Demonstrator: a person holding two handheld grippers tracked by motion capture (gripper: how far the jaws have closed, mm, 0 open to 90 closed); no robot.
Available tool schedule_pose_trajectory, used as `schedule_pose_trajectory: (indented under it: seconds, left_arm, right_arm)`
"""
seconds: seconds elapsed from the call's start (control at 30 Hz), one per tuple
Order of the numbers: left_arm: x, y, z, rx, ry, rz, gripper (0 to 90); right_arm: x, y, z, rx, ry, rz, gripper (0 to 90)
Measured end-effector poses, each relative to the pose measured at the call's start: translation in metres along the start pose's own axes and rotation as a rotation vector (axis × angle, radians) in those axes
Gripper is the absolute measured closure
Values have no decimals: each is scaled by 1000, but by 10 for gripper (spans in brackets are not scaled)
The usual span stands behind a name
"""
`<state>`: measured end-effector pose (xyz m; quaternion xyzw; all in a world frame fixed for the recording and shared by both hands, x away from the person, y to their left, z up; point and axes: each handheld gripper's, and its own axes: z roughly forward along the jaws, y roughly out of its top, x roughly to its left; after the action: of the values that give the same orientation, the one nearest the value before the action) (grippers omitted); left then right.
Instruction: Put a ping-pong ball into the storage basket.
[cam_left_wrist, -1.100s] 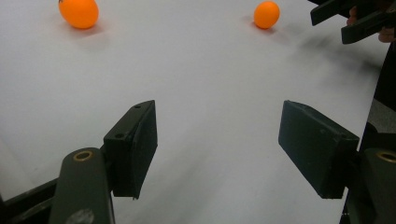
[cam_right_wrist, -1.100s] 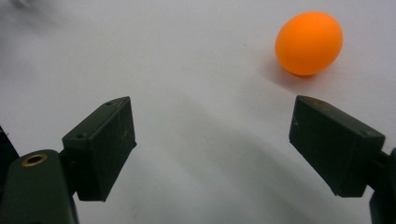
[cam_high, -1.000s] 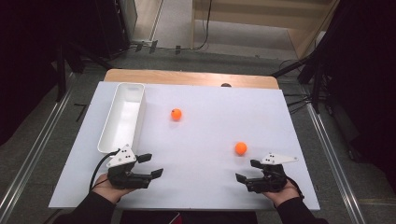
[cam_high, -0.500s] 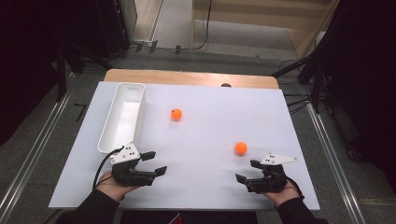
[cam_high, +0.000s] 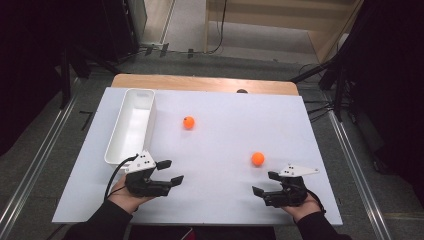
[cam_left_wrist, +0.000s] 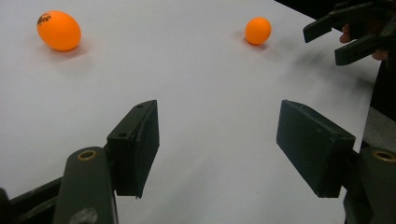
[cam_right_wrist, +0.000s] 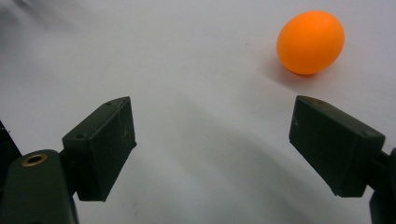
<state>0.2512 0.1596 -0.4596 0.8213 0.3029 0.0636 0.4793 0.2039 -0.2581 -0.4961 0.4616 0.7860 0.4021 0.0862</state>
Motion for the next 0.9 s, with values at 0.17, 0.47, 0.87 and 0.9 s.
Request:
schedule_pose_trajectory:
  seconds: [0.17, 0.47, 0.87, 0.9]
  left_arm:
    - [-1, 3, 6, 12, -8, -10, 301]
    - [-1, 6, 16, 16, -1, 6, 299]
    - [-1, 12, 28, 19, 34, 2, 293]
    - [0, 13, 29, 22, 38, -1, 293]
  right_arm:
    - [0, 0, 0, -1, 2, 1, 129]
    - [0, 0, 0, 0, 3, 1, 129]
    - [-1, -1, -1, -2, -2, 2, 129]
    - [-1, -1, -1, -2, -2, 2, 129]
